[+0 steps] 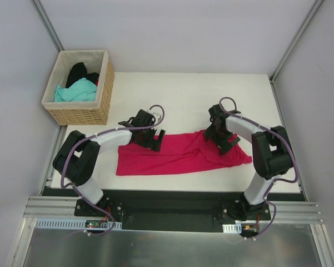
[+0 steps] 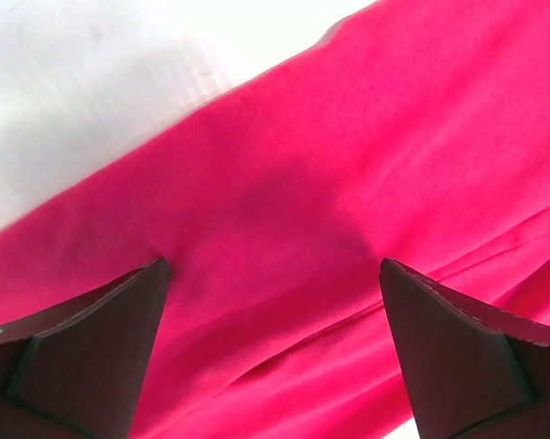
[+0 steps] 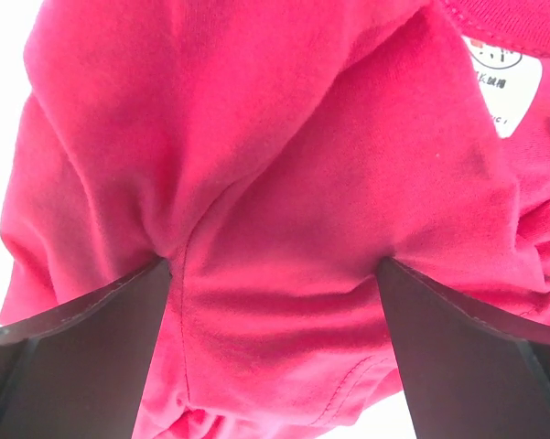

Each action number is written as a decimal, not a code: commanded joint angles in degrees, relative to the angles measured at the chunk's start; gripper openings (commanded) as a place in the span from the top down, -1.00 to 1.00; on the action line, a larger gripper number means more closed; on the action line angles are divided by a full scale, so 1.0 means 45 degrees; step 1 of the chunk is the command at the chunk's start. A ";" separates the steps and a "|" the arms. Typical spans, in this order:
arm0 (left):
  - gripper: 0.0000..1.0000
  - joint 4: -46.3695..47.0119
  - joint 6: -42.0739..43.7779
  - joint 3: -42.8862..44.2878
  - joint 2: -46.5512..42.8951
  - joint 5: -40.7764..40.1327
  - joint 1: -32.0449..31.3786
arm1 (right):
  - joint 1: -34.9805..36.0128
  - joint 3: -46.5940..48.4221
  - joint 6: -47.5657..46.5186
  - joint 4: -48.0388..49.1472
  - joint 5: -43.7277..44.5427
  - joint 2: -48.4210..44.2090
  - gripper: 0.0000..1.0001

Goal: Fold and stack the t-shirts

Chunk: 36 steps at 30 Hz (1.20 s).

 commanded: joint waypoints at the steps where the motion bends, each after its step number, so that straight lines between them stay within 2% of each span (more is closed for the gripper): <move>1: -0.98 -0.0459 -0.2872 -0.0578 -0.0486 -0.1364 -0.0517 | -0.0309 0.1165 -0.1406 0.1110 -0.0226 0.1537 -1.00; 5: -0.98 -0.1356 -0.5135 -0.0599 -0.0468 -0.2026 -0.1453 | -0.0602 0.3371 -0.2948 0.1013 -0.0324 0.3158 -1.00; 10: -0.98 -0.3914 -0.7578 0.0103 0.0196 -0.3375 -0.3033 | -0.0993 0.7120 -0.4456 0.1012 -0.0772 0.5580 -0.99; 11: -0.98 -0.4633 -0.8744 0.0182 0.0255 -0.3493 -0.3192 | -0.1013 0.7551 -0.4496 0.0993 -0.0910 0.5931 -0.99; 14: -0.98 -0.5185 -1.0758 0.0417 0.0470 -0.3397 -0.3895 | -0.1033 0.8861 -0.4576 0.1519 -0.1983 0.7065 -0.99; 18: -0.98 -0.5421 -1.2287 0.1080 0.0958 -0.3826 -0.4794 | -0.0721 1.0695 -0.5390 0.2319 -0.3074 0.8334 -0.93; 19: -0.98 -0.5421 -1.2754 0.1352 0.1210 -0.3807 -0.4892 | -0.0662 1.1705 -0.5414 0.2166 -0.3272 0.8878 -0.93; 23: -0.98 -0.5421 -1.3461 0.2116 0.1798 -0.3787 -0.5186 | -0.0486 1.3546 -0.5591 0.1423 -0.4074 0.9993 -0.93; 29: -0.98 -0.5421 -1.4145 0.2683 0.2052 -0.4021 -0.5850 | -0.0193 1.3922 -0.5512 0.2065 -0.4172 1.0270 -0.93; 36: -0.98 -0.5382 -1.4615 0.3013 0.2267 -0.3924 -0.6162 | 0.0236 1.5678 -0.5512 0.2262 -0.4447 1.1479 -0.93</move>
